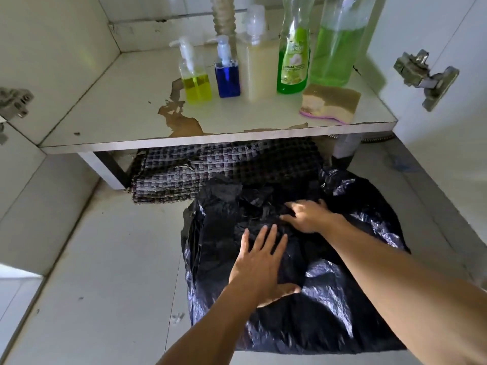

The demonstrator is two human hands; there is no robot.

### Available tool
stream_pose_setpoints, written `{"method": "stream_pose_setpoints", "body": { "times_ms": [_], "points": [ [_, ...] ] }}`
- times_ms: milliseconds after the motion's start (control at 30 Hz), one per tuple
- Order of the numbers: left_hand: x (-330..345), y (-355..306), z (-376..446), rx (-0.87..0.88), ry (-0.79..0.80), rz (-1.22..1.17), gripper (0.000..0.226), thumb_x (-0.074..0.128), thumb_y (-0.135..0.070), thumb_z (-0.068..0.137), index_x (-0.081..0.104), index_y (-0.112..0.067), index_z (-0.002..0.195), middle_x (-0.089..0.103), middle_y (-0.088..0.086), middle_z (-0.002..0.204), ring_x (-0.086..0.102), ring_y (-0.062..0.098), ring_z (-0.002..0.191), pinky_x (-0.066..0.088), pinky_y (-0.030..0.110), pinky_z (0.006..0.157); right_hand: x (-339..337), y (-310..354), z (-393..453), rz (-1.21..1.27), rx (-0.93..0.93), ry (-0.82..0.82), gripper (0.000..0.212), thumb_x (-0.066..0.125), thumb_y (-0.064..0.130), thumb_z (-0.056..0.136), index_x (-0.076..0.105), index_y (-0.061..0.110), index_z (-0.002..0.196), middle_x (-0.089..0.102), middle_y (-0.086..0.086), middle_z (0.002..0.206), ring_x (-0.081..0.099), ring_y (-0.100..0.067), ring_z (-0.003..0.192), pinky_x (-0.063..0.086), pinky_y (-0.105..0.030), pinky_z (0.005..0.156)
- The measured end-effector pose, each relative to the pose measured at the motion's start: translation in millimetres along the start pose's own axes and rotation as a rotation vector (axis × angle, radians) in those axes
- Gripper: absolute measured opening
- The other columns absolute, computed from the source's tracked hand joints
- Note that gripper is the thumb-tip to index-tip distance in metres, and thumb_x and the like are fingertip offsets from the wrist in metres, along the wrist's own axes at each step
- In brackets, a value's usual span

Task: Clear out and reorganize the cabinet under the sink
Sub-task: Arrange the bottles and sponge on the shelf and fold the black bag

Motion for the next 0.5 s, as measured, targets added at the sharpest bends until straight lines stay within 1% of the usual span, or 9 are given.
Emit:
{"method": "stream_pose_setpoints", "body": {
  "times_ms": [67, 167, 233, 300, 367, 400, 433, 467, 500],
  "points": [
    [7, 1, -8, 0.015, 0.020, 0.022, 0.099, 0.033, -0.078, 0.081, -0.010, -0.022, 0.152, -0.018, 0.004, 0.159, -0.019, 0.022, 0.147, -0.016, 0.054, 0.114, 7, 8, -11, 0.004, -0.030, -0.041, 0.057, 0.037, 0.059, 0.093, 0.042, 0.027, 0.140, 0.044, -0.002, 0.146, 0.036, -0.022, 0.137, 0.021, -0.047, 0.112],
    [15, -1, -21, 0.037, 0.056, 0.041, 0.095, 0.032, -0.075, 0.085, -0.009, -0.022, 0.152, -0.019, 0.003, 0.159, -0.020, 0.022, 0.146, -0.017, 0.053, 0.113, 19, 20, -35, 0.010, -0.077, -0.079, 0.043, 0.042, 0.052, 0.092, 0.059, 0.027, 0.123, 0.057, -0.003, 0.130, 0.048, -0.024, 0.126, 0.035, -0.045, 0.105],
    [17, -4, -29, 0.046, 0.060, 0.070, 0.093, 0.031, -0.073, 0.086, -0.008, -0.021, 0.152, -0.017, 0.004, 0.160, -0.018, 0.022, 0.147, -0.016, 0.053, 0.113, 25, 24, -50, 0.091, -0.103, -0.075, 0.037, 0.045, 0.046, 0.093, 0.064, 0.022, 0.114, 0.063, -0.006, 0.121, 0.055, -0.026, 0.119, 0.043, -0.040, 0.097],
    [18, -5, -33, 0.026, 0.065, 0.092, 0.089, 0.029, -0.071, 0.088, -0.004, -0.019, 0.153, -0.014, 0.005, 0.160, -0.016, 0.022, 0.147, -0.014, 0.053, 0.114, 18, 30, -67, 0.206, -0.140, -0.117, 0.034, 0.048, 0.034, 0.094, 0.063, 0.014, 0.116, 0.063, -0.011, 0.121, 0.056, -0.028, 0.118, 0.044, -0.034, 0.096],
    [19, -5, -34, -0.008, 0.085, 0.107, 0.084, 0.027, -0.067, 0.091, -0.001, -0.018, 0.153, -0.011, 0.007, 0.161, -0.014, 0.023, 0.148, -0.012, 0.053, 0.116, -9, 26, -91, 0.417, -0.113, -0.290, 0.035, 0.054, 0.024, 0.092, 0.060, 0.010, 0.124, 0.062, -0.010, 0.126, 0.055, -0.023, 0.119, 0.039, -0.026, 0.098],
    [20, -6, -34, -0.029, 0.098, 0.109, 0.082, 0.027, -0.066, 0.092, 0.001, -0.018, 0.153, -0.009, 0.007, 0.161, -0.013, 0.024, 0.148, -0.010, 0.053, 0.116, -23, 18, -107, 0.536, -0.077, -0.400, 0.034, 0.057, 0.021, 0.090, 0.062, 0.011, 0.121, 0.064, -0.007, 0.121, 0.059, -0.018, 0.113, 0.038, -0.021, 0.094],
    [21, -7, -34, -0.048, 0.109, 0.107, 0.080, 0.027, -0.064, 0.093, 0.003, -0.018, 0.153, -0.008, 0.008, 0.161, -0.012, 0.025, 0.148, -0.009, 0.053, 0.117, -35, 7, -130, 0.648, -0.036, -0.518, 0.030, 0.061, 0.018, 0.087, 0.065, 0.012, 0.116, 0.067, -0.003, 0.112, 0.062, -0.014, 0.105, 0.040, -0.017, 0.090],
    [20, -9, -34, -0.066, 0.113, 0.104, 0.078, 0.028, -0.062, 0.094, 0.004, -0.017, 0.153, -0.007, 0.009, 0.161, -0.010, 0.025, 0.148, -0.009, 0.053, 0.117, -45, -7, -155, 0.749, 0.002, -0.662, 0.027, 0.065, 0.015, 0.084, 0.067, 0.013, 0.110, 0.067, 0.000, 0.103, 0.063, -0.013, 0.098, 0.042, -0.018, 0.089],
    [18, -10, -34, -0.084, 0.113, 0.099, 0.077, 0.030, -0.059, 0.095, 0.004, -0.016, 0.153, -0.006, 0.010, 0.161, -0.010, 0.026, 0.148, -0.008, 0.053, 0.117, -52, -23, -181, 0.808, 0.040, -0.816, 0.027, 0.069, 0.013, 0.080, 0.066, 0.012, 0.107, 0.065, 0.001, 0.100, 0.062, -0.015, 0.095, 0.045, -0.024, 0.090]
  ]
}}
Point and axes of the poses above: each hand's wrist, its own z-axis towards the middle knuckle, its own x-axis out of the palm, y = z × x, the point moved 9 cm from there along z, towards the middle knuckle
